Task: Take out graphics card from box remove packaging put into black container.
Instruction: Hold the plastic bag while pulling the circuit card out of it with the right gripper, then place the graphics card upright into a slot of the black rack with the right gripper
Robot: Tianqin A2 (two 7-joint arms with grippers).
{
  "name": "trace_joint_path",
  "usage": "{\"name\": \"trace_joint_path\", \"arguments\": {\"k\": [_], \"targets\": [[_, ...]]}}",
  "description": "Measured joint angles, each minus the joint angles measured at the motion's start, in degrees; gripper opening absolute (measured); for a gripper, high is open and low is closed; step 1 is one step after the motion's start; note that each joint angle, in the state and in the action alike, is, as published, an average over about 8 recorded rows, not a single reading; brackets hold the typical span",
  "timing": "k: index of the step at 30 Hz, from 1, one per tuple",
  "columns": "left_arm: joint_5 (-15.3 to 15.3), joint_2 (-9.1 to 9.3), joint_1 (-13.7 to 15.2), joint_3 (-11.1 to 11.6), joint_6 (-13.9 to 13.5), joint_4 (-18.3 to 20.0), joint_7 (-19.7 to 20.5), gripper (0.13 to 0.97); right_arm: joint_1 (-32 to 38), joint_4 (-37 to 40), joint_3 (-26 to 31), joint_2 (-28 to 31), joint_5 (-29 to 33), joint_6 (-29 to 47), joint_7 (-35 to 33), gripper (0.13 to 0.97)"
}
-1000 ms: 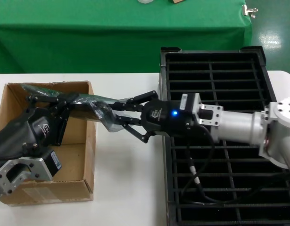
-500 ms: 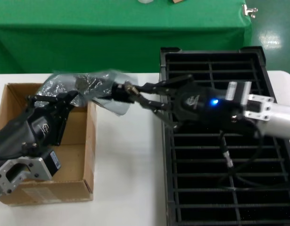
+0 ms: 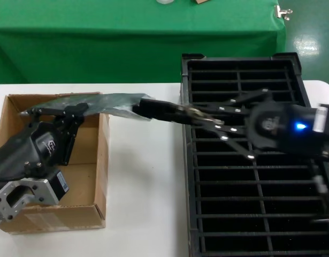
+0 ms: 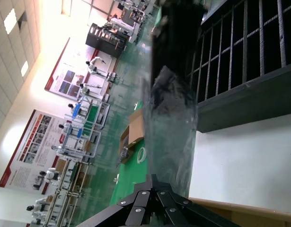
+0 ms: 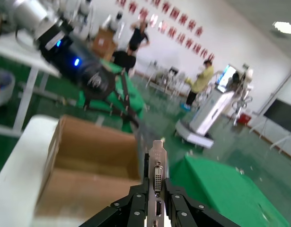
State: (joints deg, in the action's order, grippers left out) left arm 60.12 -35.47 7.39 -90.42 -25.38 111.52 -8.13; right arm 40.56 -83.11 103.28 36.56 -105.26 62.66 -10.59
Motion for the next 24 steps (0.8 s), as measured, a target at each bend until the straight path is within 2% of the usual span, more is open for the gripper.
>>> {"name": "trace_joint_path", "arguments": {"k": [8,14,19,24], "targets": [[0.0,0.0,0.0,0.0,0.0,0.0,0.0,0.139,-2.1,-9.2,-1.5,10.7,3.4,-1.2,5.6,0.188],[0.0,0.0,0.0,0.0,0.0,0.0,0.0,0.139,-0.6,-15.4,0.2,16.5,8.9,-0.1,12.2,0.188],[0.0,0.0,0.0,0.0,0.0,0.0,0.0,0.139,5.0,-18.9,4.9,17.9,16.3,5.2,20.2,0.188],[0.0,0.0,0.0,0.0,0.0,0.0,0.0,0.139,12.5,-20.8,10.6,16.1,24.1,13.4,29.0,0.188]]}}
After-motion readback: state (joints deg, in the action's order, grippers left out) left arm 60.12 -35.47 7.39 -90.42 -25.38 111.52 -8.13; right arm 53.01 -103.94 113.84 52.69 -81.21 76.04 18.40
